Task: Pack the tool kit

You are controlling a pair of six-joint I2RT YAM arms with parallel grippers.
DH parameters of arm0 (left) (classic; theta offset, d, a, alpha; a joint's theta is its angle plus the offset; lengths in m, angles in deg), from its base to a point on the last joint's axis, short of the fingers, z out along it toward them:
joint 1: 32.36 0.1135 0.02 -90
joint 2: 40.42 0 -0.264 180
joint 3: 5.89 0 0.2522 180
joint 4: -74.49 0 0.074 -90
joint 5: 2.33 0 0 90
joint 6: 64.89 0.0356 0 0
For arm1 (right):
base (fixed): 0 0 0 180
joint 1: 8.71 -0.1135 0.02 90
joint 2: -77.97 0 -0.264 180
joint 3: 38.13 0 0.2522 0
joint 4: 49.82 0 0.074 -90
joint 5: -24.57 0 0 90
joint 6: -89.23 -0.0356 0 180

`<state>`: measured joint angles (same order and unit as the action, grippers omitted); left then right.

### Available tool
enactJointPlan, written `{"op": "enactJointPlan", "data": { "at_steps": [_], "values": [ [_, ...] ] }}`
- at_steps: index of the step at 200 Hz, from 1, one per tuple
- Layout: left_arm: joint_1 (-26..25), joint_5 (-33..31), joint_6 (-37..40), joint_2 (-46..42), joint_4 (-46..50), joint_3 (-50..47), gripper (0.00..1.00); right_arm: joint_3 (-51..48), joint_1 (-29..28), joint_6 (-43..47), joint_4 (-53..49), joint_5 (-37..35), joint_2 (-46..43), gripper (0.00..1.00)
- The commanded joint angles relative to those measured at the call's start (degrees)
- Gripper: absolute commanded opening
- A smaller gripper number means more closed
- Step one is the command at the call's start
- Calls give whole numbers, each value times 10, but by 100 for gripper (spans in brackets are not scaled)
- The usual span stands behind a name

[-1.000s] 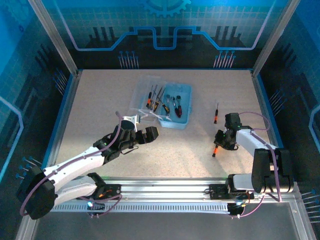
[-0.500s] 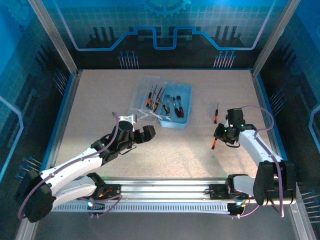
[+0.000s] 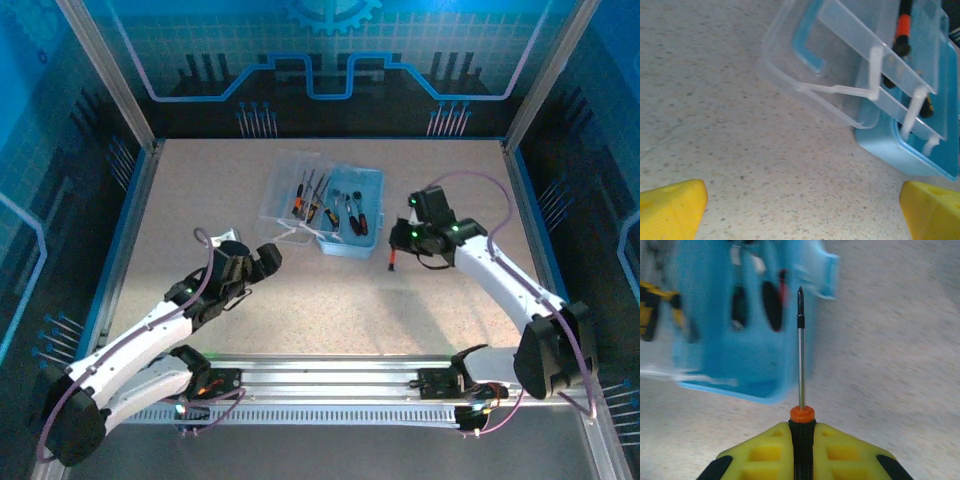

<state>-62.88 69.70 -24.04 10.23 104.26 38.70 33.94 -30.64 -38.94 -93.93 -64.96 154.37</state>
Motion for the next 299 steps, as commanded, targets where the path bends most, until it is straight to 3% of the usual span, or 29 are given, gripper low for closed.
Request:
{"op": "enactJointPlan", "data": {
  "at_steps": [1,58,122,232,299],
  "values": [
    [4,-45,-24,-29,59,1,99,77,-51,-26,23,-3,54,13],
    [5,-65,-42,-99,106,-16,99,282,-130,-52,62,-5,222,13],
    [7,-72,-38,-156,157,-16,99,433,-151,-99,74,-24,363,12],
    [7,-67,-33,-171,151,-20,99,469,-152,-110,57,-92,434,13],
    [7,-68,-30,-171,148,-21,99,473,-151,-115,43,-101,445,23]
  ]
}}
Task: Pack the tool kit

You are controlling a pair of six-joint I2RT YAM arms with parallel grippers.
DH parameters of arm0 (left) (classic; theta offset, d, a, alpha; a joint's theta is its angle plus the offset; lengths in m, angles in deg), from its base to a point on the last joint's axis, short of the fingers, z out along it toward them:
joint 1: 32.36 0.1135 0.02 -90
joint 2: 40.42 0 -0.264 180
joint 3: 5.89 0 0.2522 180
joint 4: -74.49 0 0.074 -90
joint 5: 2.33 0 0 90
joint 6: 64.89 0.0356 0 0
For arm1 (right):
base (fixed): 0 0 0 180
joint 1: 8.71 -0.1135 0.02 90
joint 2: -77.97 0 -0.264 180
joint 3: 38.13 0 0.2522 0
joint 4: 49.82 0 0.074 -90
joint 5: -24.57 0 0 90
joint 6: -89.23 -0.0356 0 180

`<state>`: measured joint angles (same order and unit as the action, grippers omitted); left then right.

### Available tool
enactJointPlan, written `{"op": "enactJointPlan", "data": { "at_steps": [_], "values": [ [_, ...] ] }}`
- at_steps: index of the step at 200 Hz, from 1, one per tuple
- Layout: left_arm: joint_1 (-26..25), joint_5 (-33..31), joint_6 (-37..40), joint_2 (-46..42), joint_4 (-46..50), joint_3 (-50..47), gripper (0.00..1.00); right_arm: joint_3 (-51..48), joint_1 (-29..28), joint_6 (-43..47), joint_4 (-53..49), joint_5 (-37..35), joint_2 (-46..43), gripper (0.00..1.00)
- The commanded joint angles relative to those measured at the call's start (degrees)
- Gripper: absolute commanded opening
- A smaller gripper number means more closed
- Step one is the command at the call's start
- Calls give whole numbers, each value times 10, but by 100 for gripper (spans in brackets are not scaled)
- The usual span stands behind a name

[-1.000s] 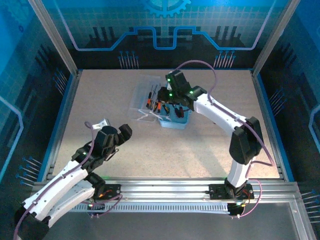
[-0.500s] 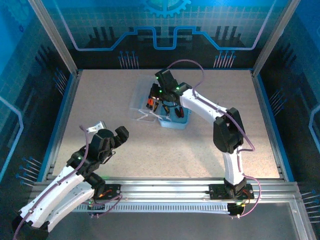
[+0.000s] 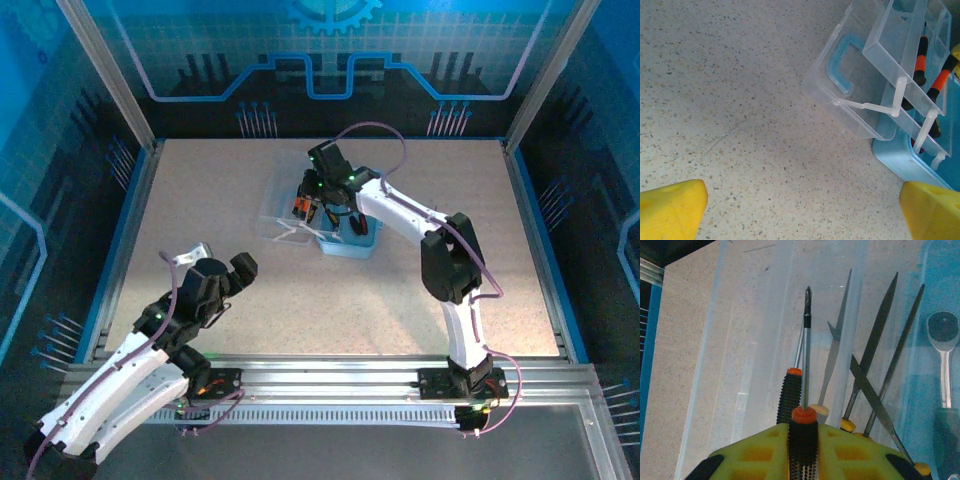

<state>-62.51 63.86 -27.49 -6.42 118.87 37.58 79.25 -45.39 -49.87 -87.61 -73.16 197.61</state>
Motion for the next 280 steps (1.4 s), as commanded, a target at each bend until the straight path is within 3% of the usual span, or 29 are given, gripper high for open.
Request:
{"op": "enactJointPlan", "data": {
  "at_steps": [1,87,161,195,233,280],
  "values": [
    [4,-10,4,-4,2,-10,99,20,-3,-5,-19,-19,13,23],
    [4,-1,7,9,-10,-2,99,3,-2,14,-10,-22,-25,27],
    [3,46,13,67,-71,-3,99,-154,24,126,-7,-41,-198,28],
    [3,81,24,106,-114,2,99,-280,91,165,-23,-46,-293,30],
    [-1,188,26,167,-239,-16,96,-401,208,209,-76,-42,-367,39],
    [-53,219,36,275,-291,33,96,-459,341,239,-68,9,-362,47]
  ]
}}
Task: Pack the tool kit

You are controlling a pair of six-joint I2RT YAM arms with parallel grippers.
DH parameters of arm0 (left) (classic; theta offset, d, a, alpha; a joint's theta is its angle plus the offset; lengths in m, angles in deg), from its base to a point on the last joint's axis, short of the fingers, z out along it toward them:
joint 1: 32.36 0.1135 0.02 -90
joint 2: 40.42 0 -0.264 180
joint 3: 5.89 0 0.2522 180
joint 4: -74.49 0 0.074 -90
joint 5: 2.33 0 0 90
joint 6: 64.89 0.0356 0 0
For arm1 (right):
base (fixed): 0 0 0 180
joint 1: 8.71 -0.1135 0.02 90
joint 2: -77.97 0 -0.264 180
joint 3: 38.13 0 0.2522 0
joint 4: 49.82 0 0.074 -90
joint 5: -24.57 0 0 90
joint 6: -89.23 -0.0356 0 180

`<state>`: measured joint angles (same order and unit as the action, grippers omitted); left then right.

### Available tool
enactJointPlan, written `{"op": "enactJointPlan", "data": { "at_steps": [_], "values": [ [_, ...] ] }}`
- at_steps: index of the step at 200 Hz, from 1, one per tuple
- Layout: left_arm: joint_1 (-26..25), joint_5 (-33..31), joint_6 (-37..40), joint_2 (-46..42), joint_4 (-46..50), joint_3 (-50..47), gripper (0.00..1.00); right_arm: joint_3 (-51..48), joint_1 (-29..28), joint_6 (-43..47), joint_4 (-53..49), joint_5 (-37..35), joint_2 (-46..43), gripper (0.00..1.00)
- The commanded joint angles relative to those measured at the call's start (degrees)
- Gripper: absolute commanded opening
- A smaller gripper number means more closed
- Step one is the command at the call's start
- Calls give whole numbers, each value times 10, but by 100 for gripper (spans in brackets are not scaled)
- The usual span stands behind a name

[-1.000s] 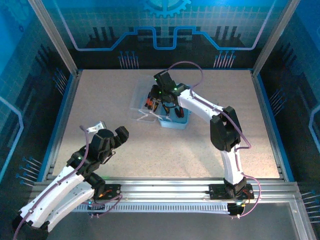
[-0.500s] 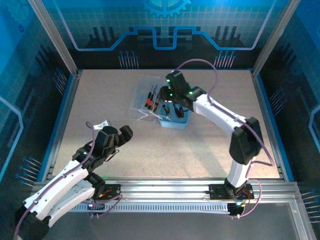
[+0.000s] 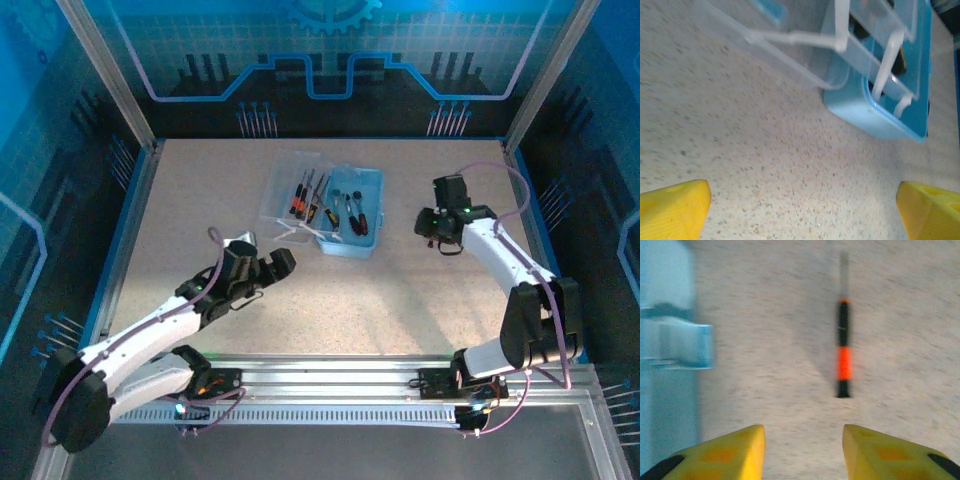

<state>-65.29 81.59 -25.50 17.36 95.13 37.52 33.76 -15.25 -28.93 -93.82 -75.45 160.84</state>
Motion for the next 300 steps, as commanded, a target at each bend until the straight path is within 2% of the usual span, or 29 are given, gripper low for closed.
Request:
{"op": "enactJointPlan", "data": {
  "at_steps": [1,30,83,111,168,186,244,300],
  "values": [
    [-25,43,17,39,-55,35,96,-4,41,29,-5,34,8,47],
    [-62,70,23,82,-78,61,95,20,65,37,1,51,64,47],
    [-107,99,44,112,-102,78,95,86,97,41,9,72,172,47],
    [-113,98,45,114,-96,83,95,127,99,47,1,85,234,44],
    [-113,93,57,114,-74,100,96,180,98,48,-21,73,299,37],
    [-114,89,60,112,-69,103,96,180,99,47,-19,77,303,36],
    [-114,71,77,105,-43,118,96,156,93,48,-3,71,284,15],
    [-114,47,93,91,-29,121,98,132,94,46,9,64,247,13]
  ]
}}
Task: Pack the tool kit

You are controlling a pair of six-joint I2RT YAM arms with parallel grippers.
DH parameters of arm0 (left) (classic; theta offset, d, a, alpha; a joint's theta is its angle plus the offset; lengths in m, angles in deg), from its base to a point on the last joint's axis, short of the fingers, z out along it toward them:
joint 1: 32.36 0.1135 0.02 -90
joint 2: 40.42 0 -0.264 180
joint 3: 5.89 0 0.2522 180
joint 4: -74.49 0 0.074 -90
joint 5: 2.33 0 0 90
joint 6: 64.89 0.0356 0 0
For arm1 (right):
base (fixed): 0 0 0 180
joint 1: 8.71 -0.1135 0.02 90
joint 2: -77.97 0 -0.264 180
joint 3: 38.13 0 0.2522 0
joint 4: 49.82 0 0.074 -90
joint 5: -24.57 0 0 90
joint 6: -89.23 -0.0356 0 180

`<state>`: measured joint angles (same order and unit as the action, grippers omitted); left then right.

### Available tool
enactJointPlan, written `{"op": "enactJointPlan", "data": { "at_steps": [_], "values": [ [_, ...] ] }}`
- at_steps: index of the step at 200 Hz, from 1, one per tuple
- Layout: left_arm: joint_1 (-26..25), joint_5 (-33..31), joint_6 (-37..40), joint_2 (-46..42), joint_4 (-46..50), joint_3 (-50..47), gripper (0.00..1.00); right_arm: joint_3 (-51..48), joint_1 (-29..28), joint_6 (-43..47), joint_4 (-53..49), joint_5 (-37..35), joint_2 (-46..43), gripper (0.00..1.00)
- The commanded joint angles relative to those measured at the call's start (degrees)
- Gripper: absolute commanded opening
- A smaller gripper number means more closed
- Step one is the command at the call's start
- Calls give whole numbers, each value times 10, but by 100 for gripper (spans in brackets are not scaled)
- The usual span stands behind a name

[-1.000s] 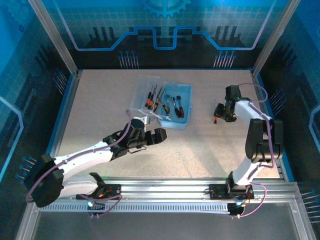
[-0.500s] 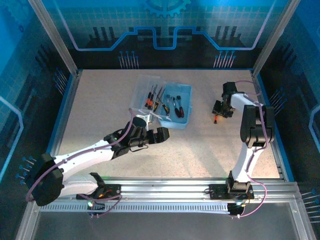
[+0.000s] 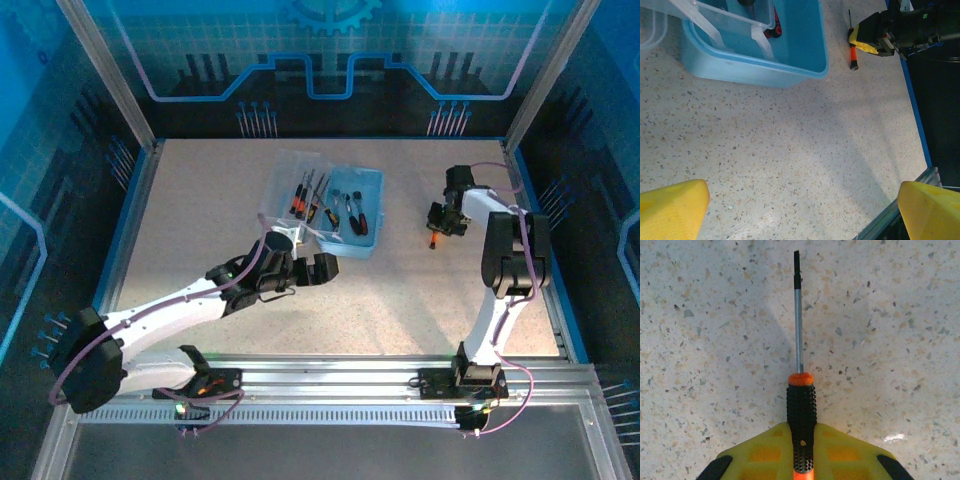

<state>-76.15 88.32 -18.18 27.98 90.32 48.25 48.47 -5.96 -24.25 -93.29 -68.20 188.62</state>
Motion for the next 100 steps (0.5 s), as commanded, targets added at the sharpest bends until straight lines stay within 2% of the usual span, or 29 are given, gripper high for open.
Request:
{"op": "enactJointPlan", "data": {
  "at_steps": [1,71,100],
  "values": [
    [-6,-20,19,-15,19,14,98,-15,1,-1,4,-8,-32,13],
    [-5,-38,22,-31,34,3,99,-39,-6,-9,12,6,-71,13],
    [-3,-61,25,-41,45,0,99,-49,-16,-9,18,-12,-100,13]
  ]
}}
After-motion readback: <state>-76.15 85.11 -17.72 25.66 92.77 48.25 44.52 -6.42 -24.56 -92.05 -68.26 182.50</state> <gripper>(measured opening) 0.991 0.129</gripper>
